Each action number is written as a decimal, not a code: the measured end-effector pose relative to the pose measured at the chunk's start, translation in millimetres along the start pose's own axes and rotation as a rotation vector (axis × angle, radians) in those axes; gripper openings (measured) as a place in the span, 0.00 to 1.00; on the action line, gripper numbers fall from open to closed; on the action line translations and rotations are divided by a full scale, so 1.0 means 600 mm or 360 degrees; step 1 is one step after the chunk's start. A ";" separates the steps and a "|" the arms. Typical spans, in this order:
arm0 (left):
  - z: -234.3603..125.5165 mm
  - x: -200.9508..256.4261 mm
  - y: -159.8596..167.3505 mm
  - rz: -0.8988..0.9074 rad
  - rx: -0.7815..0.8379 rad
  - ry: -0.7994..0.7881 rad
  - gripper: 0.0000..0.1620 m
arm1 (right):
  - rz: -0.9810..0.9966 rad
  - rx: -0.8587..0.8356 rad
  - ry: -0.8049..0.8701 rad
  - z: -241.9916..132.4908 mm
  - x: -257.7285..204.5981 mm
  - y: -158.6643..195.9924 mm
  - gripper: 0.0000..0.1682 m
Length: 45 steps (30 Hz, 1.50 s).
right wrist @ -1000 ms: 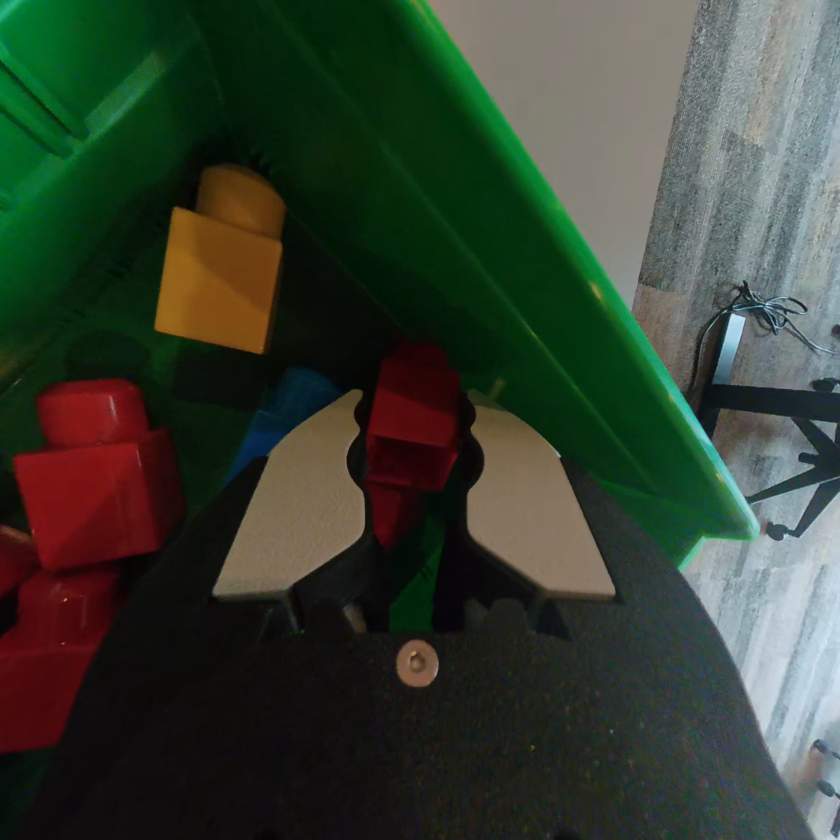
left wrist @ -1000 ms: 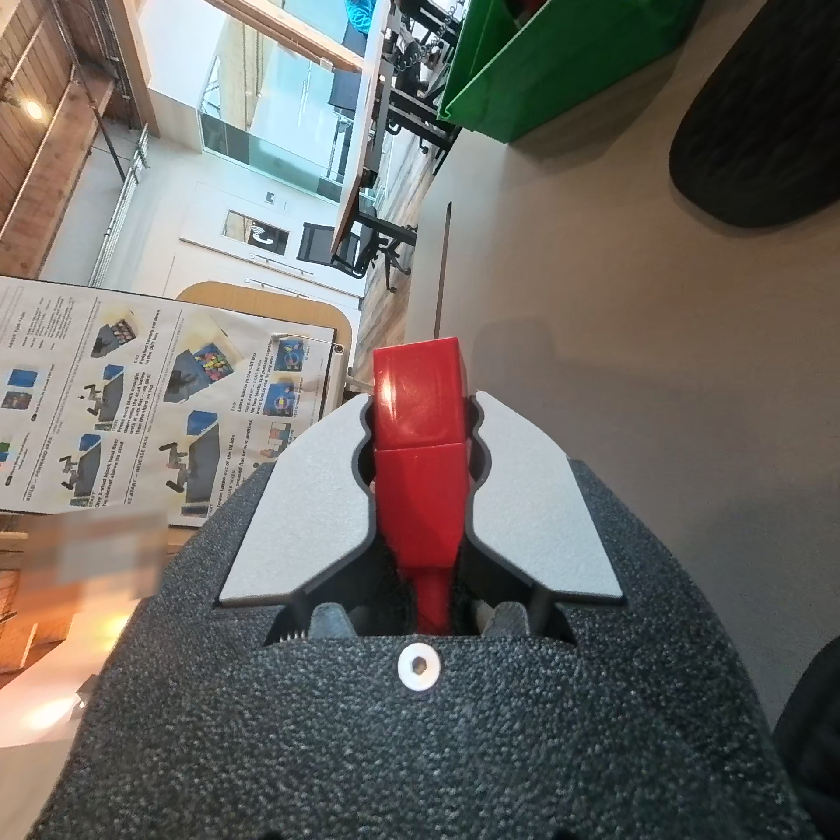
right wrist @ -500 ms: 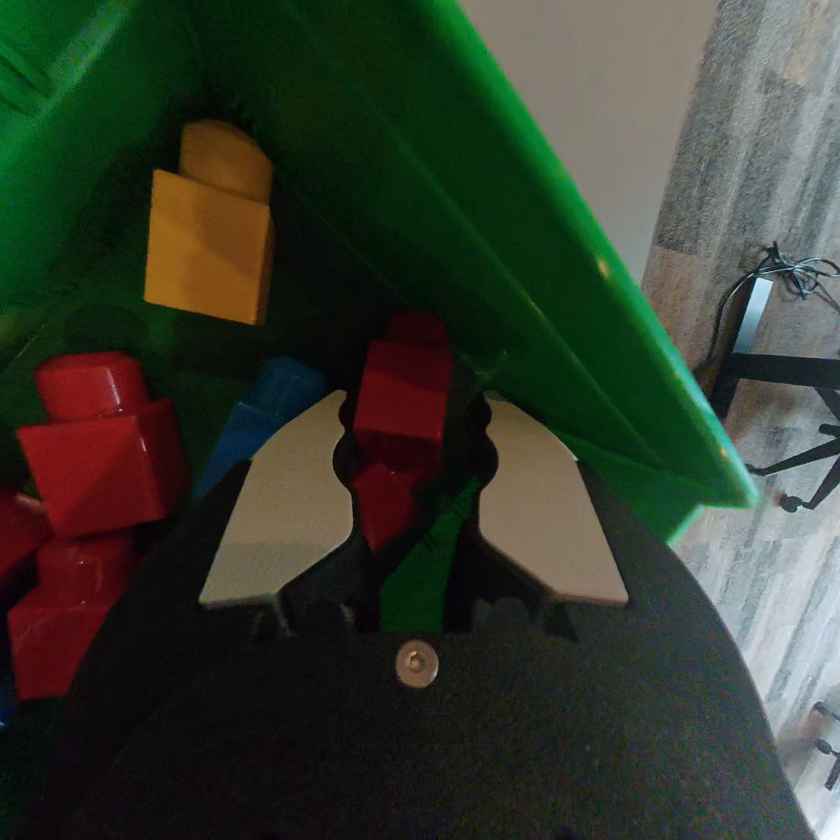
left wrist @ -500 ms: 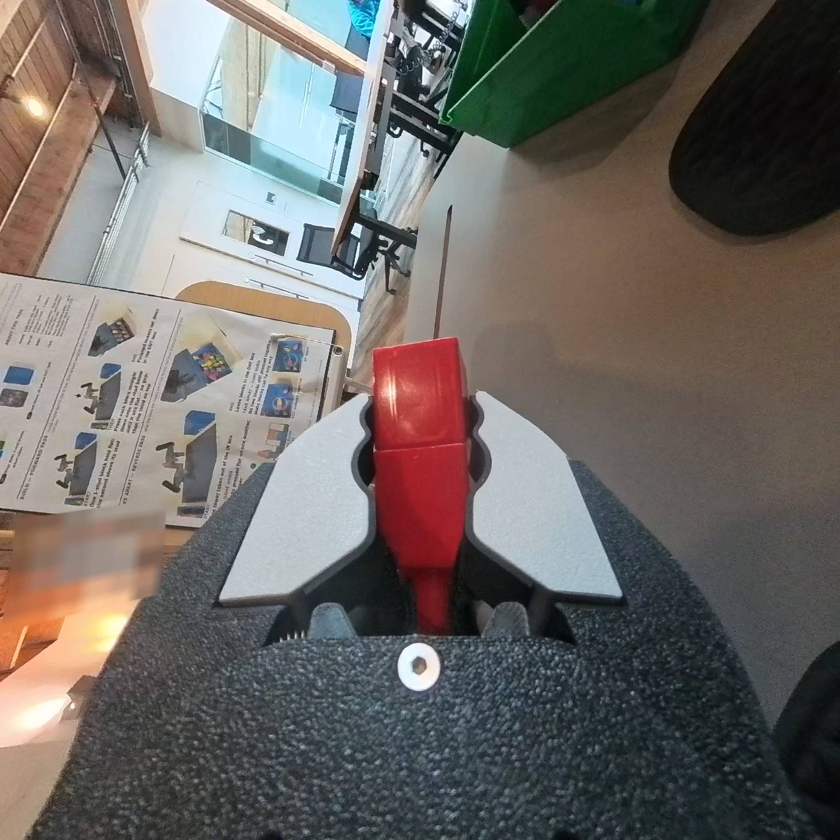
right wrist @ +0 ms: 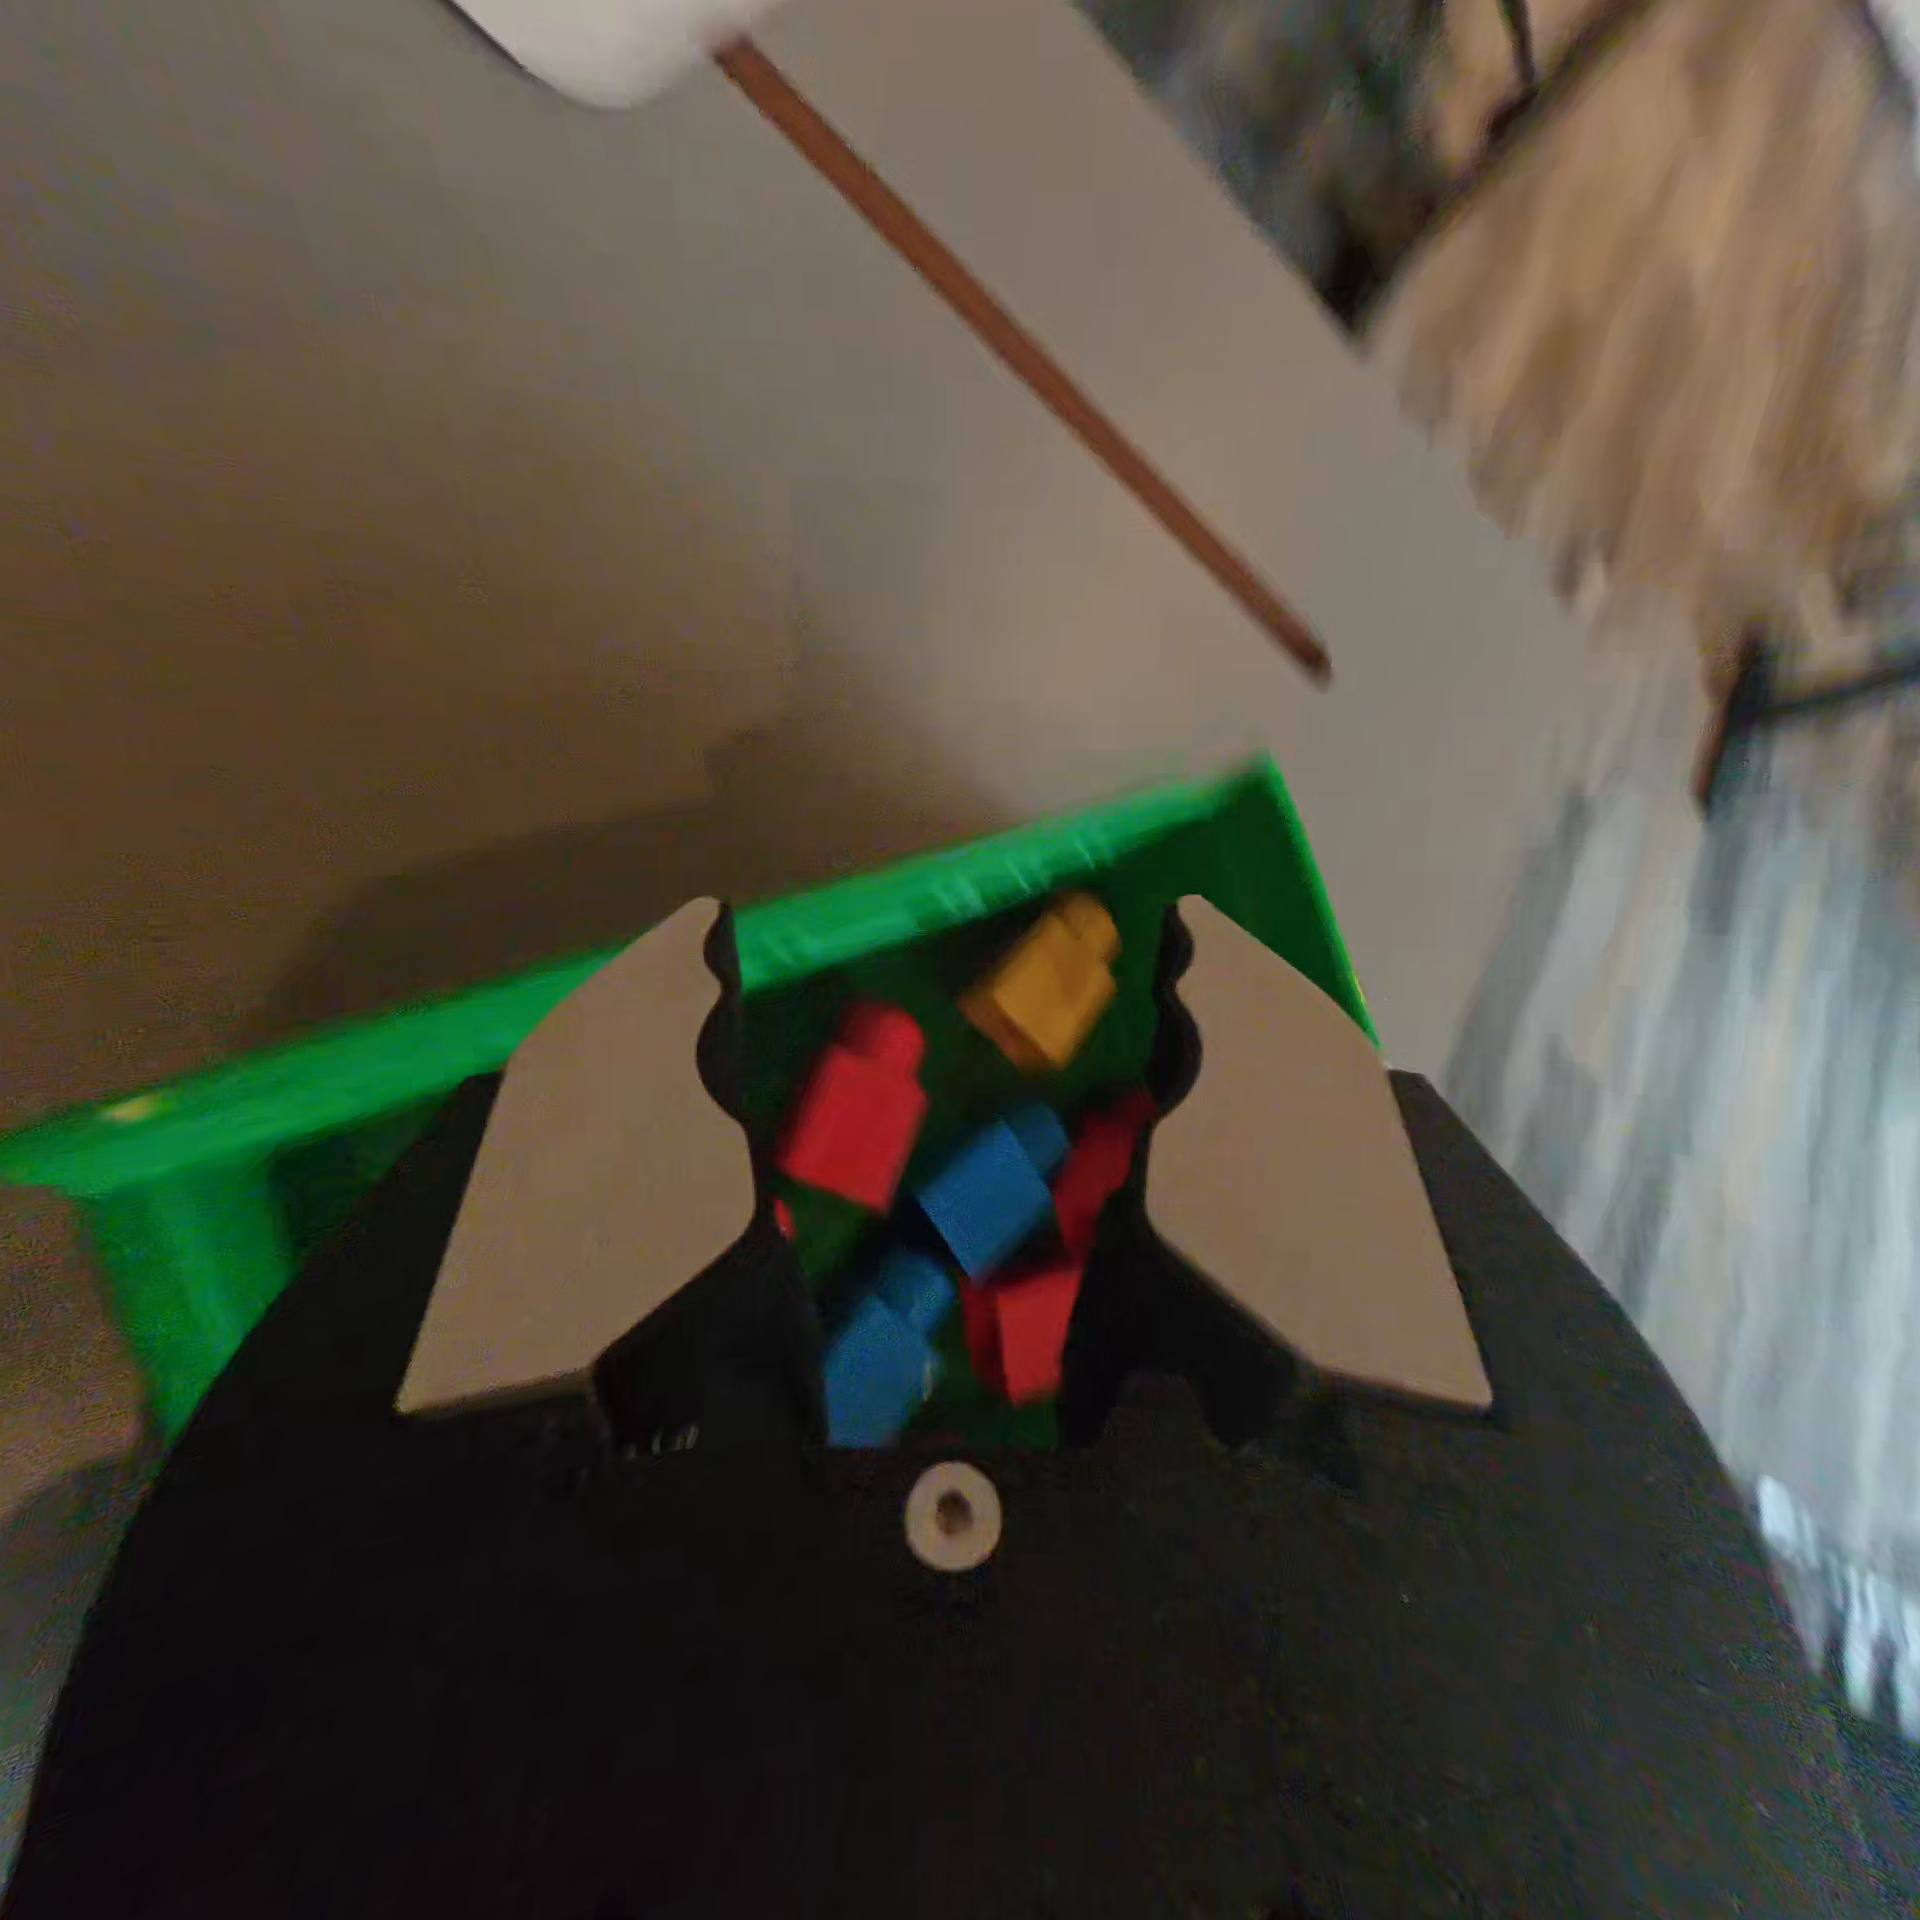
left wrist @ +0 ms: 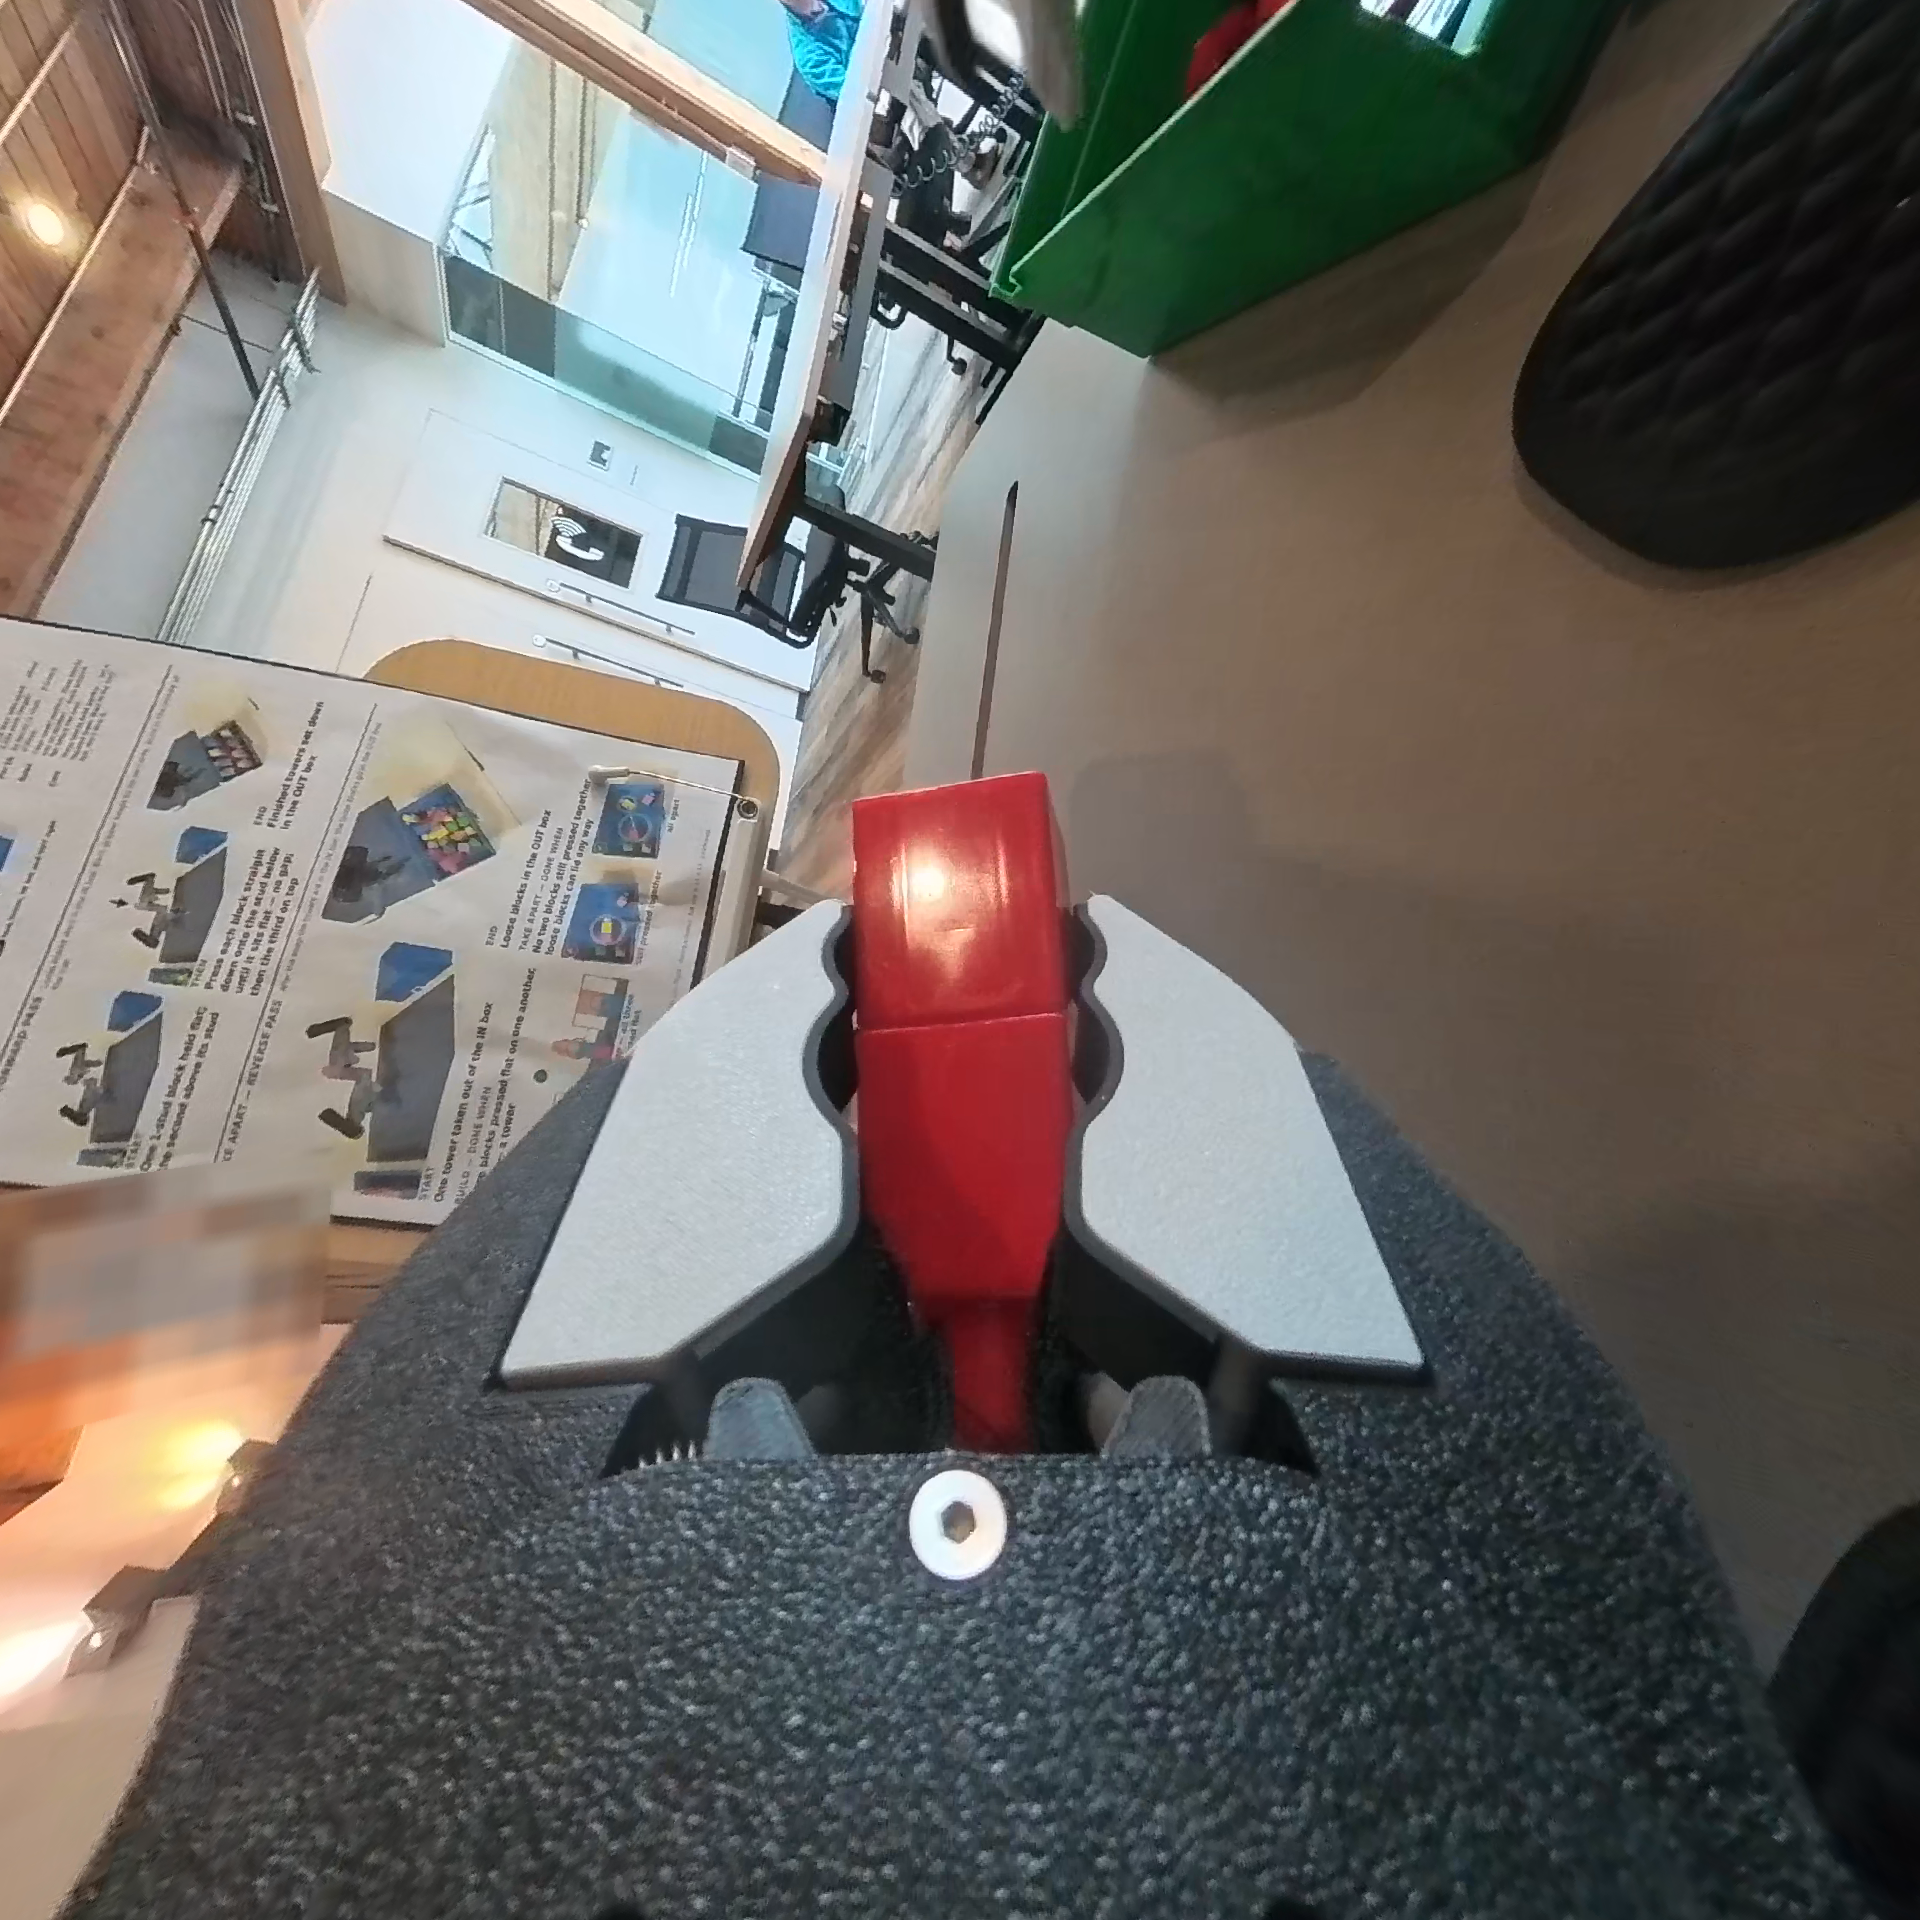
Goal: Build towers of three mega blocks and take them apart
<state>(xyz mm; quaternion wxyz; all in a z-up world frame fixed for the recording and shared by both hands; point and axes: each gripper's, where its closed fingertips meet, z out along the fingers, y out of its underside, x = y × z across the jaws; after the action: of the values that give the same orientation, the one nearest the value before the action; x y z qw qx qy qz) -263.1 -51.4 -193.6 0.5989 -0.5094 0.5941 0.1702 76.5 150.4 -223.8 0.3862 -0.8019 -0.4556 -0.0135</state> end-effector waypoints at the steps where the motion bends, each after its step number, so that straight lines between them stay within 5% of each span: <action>1: 0.001 0.001 -0.001 -0.0003 0.0003 0.0002 0.23 | -0.0098 0.0145 -0.0076 -0.009 -0.034 -0.038 0.48; 7: 0.007 0.006 -0.005 -0.0033 0.0024 0.0033 0.24 | -0.0765 0.0977 -0.0486 -0.101 -0.265 -0.216 0.53; 17: 0.004 0.010 -0.023 -0.0076 0.0091 0.0068 0.23 | -0.1367 0.1607 -0.0749 -0.165 -0.500 -0.313 0.41; 26: 0.000 0.010 -0.039 -0.0103 0.0151 0.0070 0.23 | -0.1458 0.1606 -0.0750 -0.128 -0.560 -0.330 0.31; 29: -0.002 0.012 -0.043 -0.0114 0.0170 0.0078 0.23 | -0.1498 0.1565 -0.0688 -0.115 -0.566 -0.331 0.20; 38: -0.002 0.011 -0.034 -0.0144 0.0138 0.0037 0.29 | -0.1482 0.1590 -0.0739 -0.122 -0.559 -0.323 0.20; 45: -0.007 0.022 -0.030 -0.0156 0.0116 0.0106 0.24 | -0.1496 0.1606 -0.0754 -0.126 -0.552 -0.315 0.20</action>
<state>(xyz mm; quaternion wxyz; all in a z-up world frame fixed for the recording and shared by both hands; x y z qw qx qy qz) -247.9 -67.7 -196.8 0.6045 -0.5210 0.5939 0.1019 -232.0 -81.9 -179.7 0.5535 -0.2273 -0.7739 0.2077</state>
